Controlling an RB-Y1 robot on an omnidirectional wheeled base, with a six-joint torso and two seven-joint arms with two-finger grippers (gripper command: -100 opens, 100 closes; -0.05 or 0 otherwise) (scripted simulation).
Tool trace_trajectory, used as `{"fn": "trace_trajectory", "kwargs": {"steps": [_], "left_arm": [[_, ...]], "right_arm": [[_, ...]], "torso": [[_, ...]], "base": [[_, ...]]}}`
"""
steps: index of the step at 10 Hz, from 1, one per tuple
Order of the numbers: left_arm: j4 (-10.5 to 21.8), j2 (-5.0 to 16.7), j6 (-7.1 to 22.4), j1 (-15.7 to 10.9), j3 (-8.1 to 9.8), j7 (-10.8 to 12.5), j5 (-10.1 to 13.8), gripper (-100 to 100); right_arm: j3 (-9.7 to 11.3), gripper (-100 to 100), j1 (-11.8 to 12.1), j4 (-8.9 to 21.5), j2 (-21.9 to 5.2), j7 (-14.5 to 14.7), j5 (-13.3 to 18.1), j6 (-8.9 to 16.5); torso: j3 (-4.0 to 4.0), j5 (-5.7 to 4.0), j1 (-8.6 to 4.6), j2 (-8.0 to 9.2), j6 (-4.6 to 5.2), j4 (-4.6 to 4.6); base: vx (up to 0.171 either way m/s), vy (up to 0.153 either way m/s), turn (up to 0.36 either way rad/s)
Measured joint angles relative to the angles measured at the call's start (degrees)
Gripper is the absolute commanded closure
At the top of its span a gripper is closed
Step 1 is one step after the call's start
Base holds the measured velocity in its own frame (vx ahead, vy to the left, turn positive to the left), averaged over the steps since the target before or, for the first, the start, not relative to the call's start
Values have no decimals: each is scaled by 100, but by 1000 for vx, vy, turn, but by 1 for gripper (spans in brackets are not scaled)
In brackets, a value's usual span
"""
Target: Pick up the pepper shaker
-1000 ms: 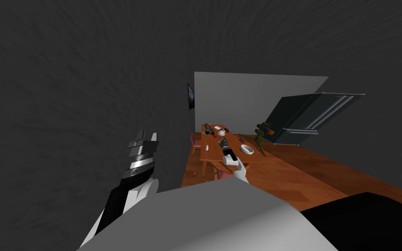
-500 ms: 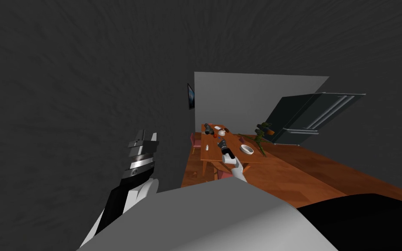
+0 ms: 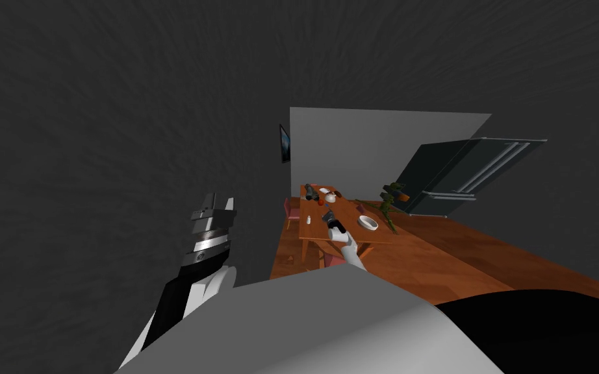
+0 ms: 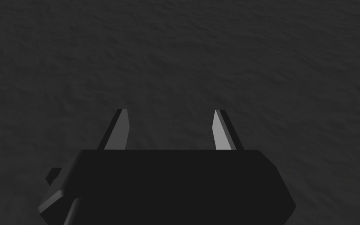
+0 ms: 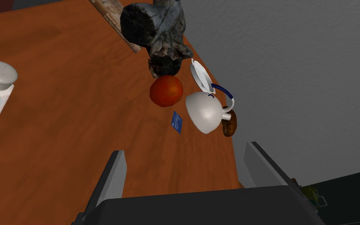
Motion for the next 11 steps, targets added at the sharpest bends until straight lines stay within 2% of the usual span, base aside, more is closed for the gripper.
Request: {"fn": "trace_trajectory", "kwargs": {"steps": [2,4,5,7,9,10,11], "left_arm": [[0,0,0,0,0,0,0,0],[0,0,0,0,0,0,0,0],[0,0,0,0,0,0,0,0],[0,0,0,0,0,0,0,0],[0,0,0,0,0,0,0,0],[0,0,0,0,0,0,0,0],[0,0,0,0,0,0,0,0]], "right_arm": [[-14,-100,-263,443,-15,-213,-78,201],[-30,-100,-465,727,4,-417,-140,492],[-36,-100,-675,989,-4,-538,-188,604],[-71,-100,-897,1298,60,-743,-205,894],[-35,-100,-1114,1743,40,-939,-322,1027],[-41,-100,-1169,1824,61,-1025,-330,1160],[-44,-100,-1385,2075,45,-1141,-385,1285]], "torso": [[0,0,0,0,0,0],[0,1,1,0,0,0],[-2,1,3,-4,-1,0],[0,1,2,-1,-1,0],[-1,1,2,-3,-1,1],[-1,1,2,-2,1,0],[-1,2,3,-4,-1,1]], "base": [[0,0,0],[5,2,-16],[4,2,-14],[3,1,-9],[7,3,-23],[7,3,-24],[3,1,-11]]}}
